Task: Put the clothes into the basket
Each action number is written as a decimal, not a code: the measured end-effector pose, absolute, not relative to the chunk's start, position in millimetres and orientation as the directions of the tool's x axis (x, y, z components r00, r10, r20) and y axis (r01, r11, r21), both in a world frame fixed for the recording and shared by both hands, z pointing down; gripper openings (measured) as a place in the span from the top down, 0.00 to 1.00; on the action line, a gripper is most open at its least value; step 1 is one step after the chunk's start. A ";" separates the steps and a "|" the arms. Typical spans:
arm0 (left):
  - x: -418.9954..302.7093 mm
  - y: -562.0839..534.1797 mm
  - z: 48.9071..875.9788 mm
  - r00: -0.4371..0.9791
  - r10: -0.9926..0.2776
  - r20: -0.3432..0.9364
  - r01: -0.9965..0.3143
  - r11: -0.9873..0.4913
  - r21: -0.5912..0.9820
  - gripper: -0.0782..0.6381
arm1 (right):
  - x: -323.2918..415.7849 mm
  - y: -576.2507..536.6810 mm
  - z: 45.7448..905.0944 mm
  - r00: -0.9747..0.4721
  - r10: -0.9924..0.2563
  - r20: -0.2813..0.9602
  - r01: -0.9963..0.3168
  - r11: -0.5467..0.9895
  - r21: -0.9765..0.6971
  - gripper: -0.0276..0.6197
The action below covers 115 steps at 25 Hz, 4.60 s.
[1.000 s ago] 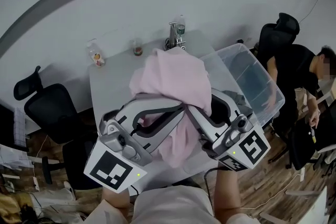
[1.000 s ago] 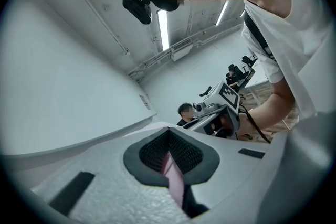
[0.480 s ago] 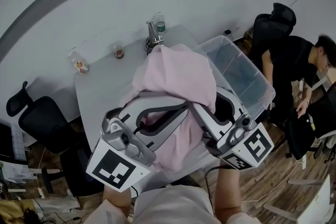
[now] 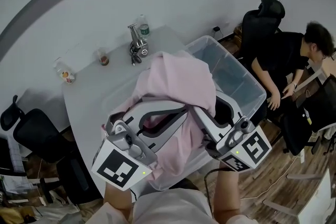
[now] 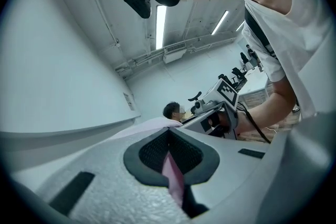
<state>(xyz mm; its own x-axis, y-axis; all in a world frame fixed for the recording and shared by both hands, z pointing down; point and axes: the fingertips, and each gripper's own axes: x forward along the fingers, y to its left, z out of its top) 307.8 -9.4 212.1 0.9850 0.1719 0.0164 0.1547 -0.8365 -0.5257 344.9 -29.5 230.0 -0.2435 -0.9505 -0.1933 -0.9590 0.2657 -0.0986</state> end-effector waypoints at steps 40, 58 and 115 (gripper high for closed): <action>376.1 -21.1 414.3 0.914 0.267 0.306 0.332 -0.925 -0.183 0.88 | 411.1 -34.7 432.6 -0.158 -0.860 0.485 -0.984 0.178 -0.006 0.72; 355.2 -19.1 425.2 0.913 0.251 0.322 0.308 -0.941 -0.139 0.88 | 386.2 -44.8 508.6 -0.140 -0.589 0.796 -0.912 0.390 0.129 0.68; 242.7 -7.8 344.5 0.985 0.168 -0.034 0.167 -0.985 -0.036 0.88 | 289.9 21.0 348.6 -0.181 -0.983 0.040 -0.983 0.181 0.001 0.95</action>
